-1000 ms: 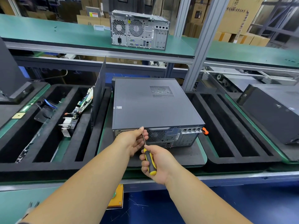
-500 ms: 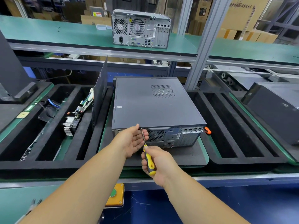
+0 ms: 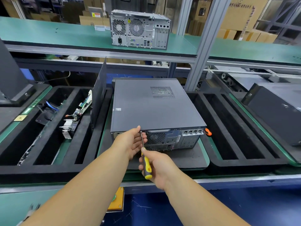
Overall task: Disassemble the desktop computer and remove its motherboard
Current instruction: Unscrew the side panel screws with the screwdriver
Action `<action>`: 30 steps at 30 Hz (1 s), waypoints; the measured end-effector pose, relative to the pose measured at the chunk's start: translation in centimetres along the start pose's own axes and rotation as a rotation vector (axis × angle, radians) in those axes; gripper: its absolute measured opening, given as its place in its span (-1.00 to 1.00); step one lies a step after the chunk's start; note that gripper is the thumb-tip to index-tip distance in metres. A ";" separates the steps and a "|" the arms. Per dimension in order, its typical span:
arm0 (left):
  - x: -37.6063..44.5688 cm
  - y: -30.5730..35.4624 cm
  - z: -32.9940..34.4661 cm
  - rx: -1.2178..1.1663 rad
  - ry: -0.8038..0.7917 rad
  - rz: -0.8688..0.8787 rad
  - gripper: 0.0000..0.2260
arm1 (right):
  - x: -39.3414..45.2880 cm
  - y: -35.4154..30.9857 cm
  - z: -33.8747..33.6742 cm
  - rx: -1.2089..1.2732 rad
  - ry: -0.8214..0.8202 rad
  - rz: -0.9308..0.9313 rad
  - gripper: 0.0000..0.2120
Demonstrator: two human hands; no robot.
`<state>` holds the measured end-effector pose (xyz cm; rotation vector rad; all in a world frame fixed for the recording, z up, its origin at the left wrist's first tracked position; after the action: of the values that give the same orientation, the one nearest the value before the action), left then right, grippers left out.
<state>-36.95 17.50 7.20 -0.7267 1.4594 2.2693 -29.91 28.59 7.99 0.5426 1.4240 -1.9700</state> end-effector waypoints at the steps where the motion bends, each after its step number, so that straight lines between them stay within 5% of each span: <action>1: 0.0 0.0 0.0 -0.008 0.009 0.018 -0.76 | 0.1 -0.1 0.0 -0.016 -0.005 -0.011 -0.74; 13: 0.0 -0.1 0.0 0.016 0.039 0.047 -0.79 | 0.2 0.1 1.1 0.213 -0.172 0.064 -0.71; 19: -0.1 0.0 -0.1 0.023 0.017 0.040 -0.81 | 0.3 0.4 0.7 0.071 -0.061 0.003 -0.77; 30: 0.2 0.1 -0.5 0.045 0.013 0.073 -0.83 | 0.1 0.3 1.6 0.223 -0.175 0.045 -0.73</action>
<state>-37.06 17.06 6.95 -0.6867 1.5620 2.2813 -29.72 27.01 8.29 0.4814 1.0851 -2.0972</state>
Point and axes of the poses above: each hand's wrist, its own x-axis towards the middle knuckle, its own z-axis out of the palm, y = z × x, the point moved 7 cm from there along x, towards the middle knuckle, and after that the axes turned 5 degrees about -y, right-handed, at the moved point
